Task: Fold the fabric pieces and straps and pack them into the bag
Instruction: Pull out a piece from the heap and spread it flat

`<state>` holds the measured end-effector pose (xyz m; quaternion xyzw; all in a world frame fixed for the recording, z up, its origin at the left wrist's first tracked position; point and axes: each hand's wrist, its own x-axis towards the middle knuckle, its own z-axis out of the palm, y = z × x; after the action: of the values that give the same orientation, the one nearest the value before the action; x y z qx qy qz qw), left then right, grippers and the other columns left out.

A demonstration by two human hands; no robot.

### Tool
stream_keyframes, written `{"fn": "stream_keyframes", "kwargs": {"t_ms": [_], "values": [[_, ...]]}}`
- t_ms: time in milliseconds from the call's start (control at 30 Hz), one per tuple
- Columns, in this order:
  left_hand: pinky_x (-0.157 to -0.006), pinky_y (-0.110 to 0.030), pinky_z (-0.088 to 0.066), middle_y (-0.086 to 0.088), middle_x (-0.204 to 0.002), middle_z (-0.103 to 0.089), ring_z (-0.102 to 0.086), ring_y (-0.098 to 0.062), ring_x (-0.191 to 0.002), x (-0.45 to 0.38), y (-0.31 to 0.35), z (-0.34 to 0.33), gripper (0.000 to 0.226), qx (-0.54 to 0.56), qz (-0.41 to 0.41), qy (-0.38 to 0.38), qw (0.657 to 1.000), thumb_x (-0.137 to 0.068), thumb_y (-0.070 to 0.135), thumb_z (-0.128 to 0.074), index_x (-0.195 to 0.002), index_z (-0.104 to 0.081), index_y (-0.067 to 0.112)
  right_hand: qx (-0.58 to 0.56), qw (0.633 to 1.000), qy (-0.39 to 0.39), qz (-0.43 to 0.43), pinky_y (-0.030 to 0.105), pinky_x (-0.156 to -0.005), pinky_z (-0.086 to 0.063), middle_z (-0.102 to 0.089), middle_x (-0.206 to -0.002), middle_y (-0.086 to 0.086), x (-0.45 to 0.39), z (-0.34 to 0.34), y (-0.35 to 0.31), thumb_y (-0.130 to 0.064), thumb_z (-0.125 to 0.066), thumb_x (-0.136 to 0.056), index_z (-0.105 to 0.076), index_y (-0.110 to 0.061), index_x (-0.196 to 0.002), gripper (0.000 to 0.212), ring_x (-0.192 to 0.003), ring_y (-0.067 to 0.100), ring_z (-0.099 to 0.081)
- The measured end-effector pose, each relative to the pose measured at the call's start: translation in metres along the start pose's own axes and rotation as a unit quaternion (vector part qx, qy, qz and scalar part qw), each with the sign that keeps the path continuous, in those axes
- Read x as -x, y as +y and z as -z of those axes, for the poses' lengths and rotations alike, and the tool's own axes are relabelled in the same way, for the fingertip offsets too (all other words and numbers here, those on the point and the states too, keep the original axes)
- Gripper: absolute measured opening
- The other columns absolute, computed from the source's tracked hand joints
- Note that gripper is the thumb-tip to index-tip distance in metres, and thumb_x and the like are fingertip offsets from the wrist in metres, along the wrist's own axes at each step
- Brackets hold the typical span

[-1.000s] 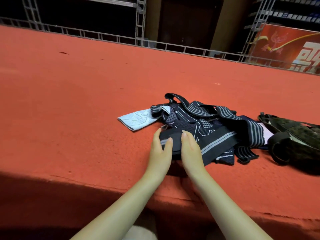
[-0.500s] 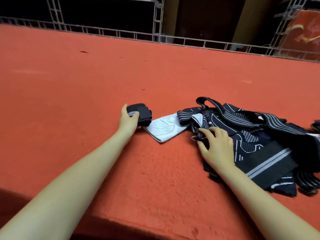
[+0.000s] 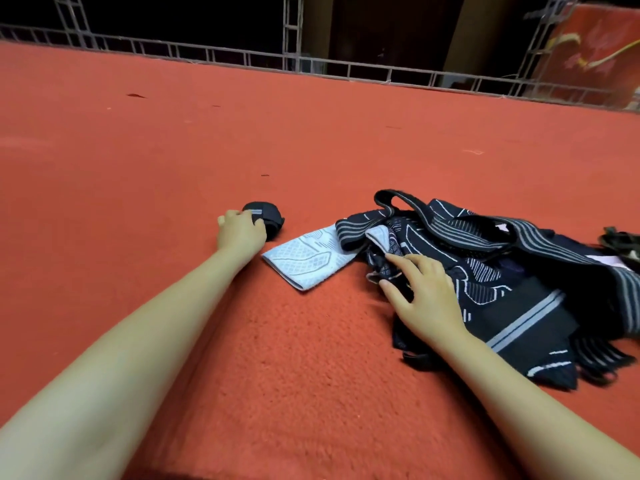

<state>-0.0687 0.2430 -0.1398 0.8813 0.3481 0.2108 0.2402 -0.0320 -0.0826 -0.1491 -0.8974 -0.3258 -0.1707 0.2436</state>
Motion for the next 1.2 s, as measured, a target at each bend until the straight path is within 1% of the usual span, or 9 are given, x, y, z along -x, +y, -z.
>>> {"fn": "stream_keyframes", "kwargs": {"t_ms": [200, 367, 567, 667, 733, 833, 967, 1067, 1200], "values": [[-0.106, -0.035, -0.029, -0.015, -0.135, -0.047, -0.035, -0.033, -0.128, 0.07, 0.049, -0.002, 0.039, 0.065, -0.099, -0.029, 0.993, -0.093, 0.017, -0.044, -0.129, -0.056, 0.013, 0.08, 0.994, -0.051, 0.056, 0.042, -0.098, -0.036, -0.057, -0.123, -0.004, 0.014, 0.044, 0.023, -0.038, -0.048, -0.084, -0.053, -0.024, -0.13, 0.049, -0.118, 0.021, -0.049], [-0.093, -0.029, -0.042, -0.005, -0.119, -0.061, -0.057, -0.021, -0.107, 0.139, 0.108, -0.007, 0.032, 0.161, -0.195, -0.085, 0.964, -0.09, 0.012, -0.049, -0.119, -0.062, 0.017, 0.084, 0.995, -0.046, 0.008, 0.043, -0.093, -0.039, -0.057, -0.12, 0.001, 0.038, 0.07, 0.05, -0.028, -0.065, -0.083, -0.059, -0.021, -0.125, 0.043, -0.117, 0.024, -0.049], [-0.089, -0.022, -0.039, 0.003, -0.117, -0.063, -0.056, -0.015, -0.109, 0.217, 0.155, -0.034, 0.033, 0.115, -0.287, -0.187, 0.933, -0.092, 0.023, -0.05, -0.124, -0.057, 0.022, 0.122, 0.989, -0.086, 0.003, 0.039, -0.101, -0.039, -0.056, -0.127, -0.004, 0.076, 0.091, 0.089, -0.053, -0.034, -0.082, -0.058, -0.023, -0.126, 0.058, -0.122, 0.02, -0.049], [-0.096, -0.033, -0.043, -0.002, -0.123, -0.059, -0.055, -0.021, -0.113, 0.24, 0.167, -0.056, 0.048, 0.036, -0.27, -0.239, 0.932, -0.09, 0.039, -0.052, -0.136, -0.046, 0.025, 0.113, 0.988, -0.101, 0.011, 0.035, -0.103, -0.038, -0.053, -0.13, -0.006, 0.083, 0.091, 0.095, -0.058, -0.03, -0.081, -0.055, -0.023, -0.131, 0.066, -0.124, 0.017, -0.047], [-0.098, -0.033, -0.042, -0.001, -0.127, -0.057, -0.052, -0.02, -0.118, 0.249, 0.173, -0.065, 0.054, 0.024, -0.248, -0.251, 0.935, -0.089, 0.04, -0.054, -0.139, -0.042, 0.026, 0.087, 0.99, -0.109, -0.003, 0.033, -0.106, -0.035, -0.05, -0.134, -0.007, 0.083, 0.094, 0.093, -0.051, -0.04, -0.087, -0.053, -0.024, -0.133, 0.055, -0.127, 0.015, -0.042], [-0.102, -0.024, -0.035, 0.001, -0.137, -0.053, -0.047, -0.015, -0.127, 0.254, 0.18, -0.063, 0.048, 0.094, -0.229, -0.259, 0.934, -0.091, 0.028, -0.054, -0.138, -0.047, 0.021, 0.019, 0.995, -0.095, -0.02, 0.028, -0.108, -0.03, -0.05, -0.132, -0.006, 0.086, 0.099, 0.093, -0.031, -0.054, -0.092, -0.055, -0.022, -0.13, 0.039, -0.128, 0.013, -0.039], [-0.093, -0.012, -0.033, 0.011, -0.126, -0.058, -0.051, -0.005, -0.118, 0.247, 0.17, -0.028, 0.04, 0.173, -0.252, -0.238, 0.922, -0.09, 0.01, -0.05, -0.128, -0.058, 0.017, -0.037, 0.999, -0.019, -0.025, 0.02, -0.103, -0.027, -0.056, -0.123, -0.003, 0.086, 0.116, 0.096, -0.019, -0.055, -0.093, -0.06, -0.016, -0.124, 0.031, -0.122, 0.016, -0.043], [-0.096, -0.016, -0.036, 0.016, -0.118, -0.057, -0.051, -0.002, -0.112, 0.236, 0.136, 0.01, 0.041, 0.144, -0.261, -0.228, 0.927, -0.087, 0.009, -0.049, -0.123, -0.061, 0.025, -0.015, 1.0, 0.018, -0.013, 0.03, -0.104, -0.033, -0.056, -0.123, -0.001, 0.08, 0.128, 0.096, -0.019, -0.056, -0.092, -0.06, -0.016, -0.123, 0.032, -0.121, 0.018, -0.044], [-0.091, -0.014, -0.034, 0.018, -0.116, -0.058, -0.051, -0.001, -0.11, 0.232, 0.077, 0.037, 0.042, 0.087, -0.227, -0.233, 0.942, -0.086, 0.004, -0.046, -0.119, -0.062, 0.024, 0.033, 0.999, -0.007, -0.021, 0.042, -0.104, -0.037, -0.055, -0.128, 0.001, 0.074, 0.126, 0.099, -0.025, -0.058, -0.091, -0.057, -0.017, -0.127, 0.037, -0.127, 0.021, -0.042]]}}
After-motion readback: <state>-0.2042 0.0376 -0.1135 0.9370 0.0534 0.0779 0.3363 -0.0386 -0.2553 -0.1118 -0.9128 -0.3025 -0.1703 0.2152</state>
